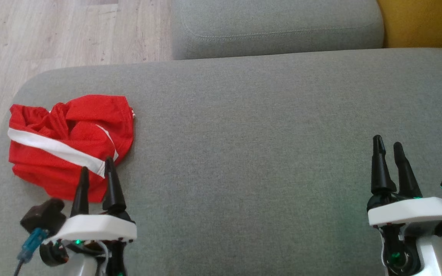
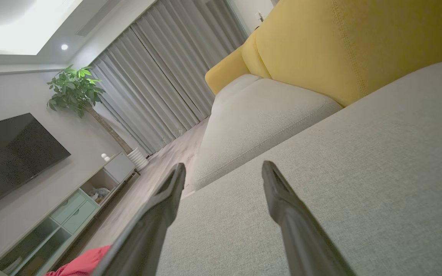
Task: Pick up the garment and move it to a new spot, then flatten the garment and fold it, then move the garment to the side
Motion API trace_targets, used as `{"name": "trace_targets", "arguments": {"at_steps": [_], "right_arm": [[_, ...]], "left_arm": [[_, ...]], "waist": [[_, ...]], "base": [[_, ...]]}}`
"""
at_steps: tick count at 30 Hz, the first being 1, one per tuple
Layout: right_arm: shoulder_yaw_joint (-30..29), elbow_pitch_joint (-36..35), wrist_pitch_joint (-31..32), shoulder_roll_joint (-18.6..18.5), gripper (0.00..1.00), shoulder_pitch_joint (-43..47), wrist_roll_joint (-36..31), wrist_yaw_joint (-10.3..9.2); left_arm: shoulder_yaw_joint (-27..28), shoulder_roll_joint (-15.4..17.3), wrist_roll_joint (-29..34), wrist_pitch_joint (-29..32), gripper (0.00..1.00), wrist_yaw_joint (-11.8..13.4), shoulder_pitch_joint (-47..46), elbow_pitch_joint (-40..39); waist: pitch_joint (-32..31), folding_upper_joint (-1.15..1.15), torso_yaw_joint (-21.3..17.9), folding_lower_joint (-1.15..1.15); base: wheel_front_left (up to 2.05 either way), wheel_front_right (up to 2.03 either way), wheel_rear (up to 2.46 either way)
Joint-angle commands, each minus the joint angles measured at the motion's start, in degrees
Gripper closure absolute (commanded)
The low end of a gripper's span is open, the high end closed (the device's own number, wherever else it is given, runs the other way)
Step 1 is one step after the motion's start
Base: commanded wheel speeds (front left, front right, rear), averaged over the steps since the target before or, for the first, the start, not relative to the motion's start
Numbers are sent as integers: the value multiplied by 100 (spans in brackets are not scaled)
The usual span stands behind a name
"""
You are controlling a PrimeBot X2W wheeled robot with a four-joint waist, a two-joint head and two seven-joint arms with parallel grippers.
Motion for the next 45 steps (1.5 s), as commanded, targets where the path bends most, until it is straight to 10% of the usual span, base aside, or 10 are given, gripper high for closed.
{"name": "trace_targets", "arguments": {"at_steps": [1,19,36,45], "right_arm": [[106,-279,-82,-36,0,-222,-224,-2],[452,-560,-386,-43,0,-221,-1722,-3],[682,-566,-657,-48,0,-153,-3175,-4],[548,-159,-809,-52,0,-35,-2408,-4]], "left_arm": [[-6,154,209,-81,0,87,-345,-236],[-963,632,1218,-383,0,778,-671,-248],[-1777,811,2222,-653,0,673,-875,107],[-1007,429,1882,-803,0,425,-524,-257]], "waist": [[2,0,6,0],[-14,0,17,0],[-14,0,2,0],[-22,0,28,0]], "base": [[0,0,0],[0,0,0],[0,0,0],[0,0,0]]}}
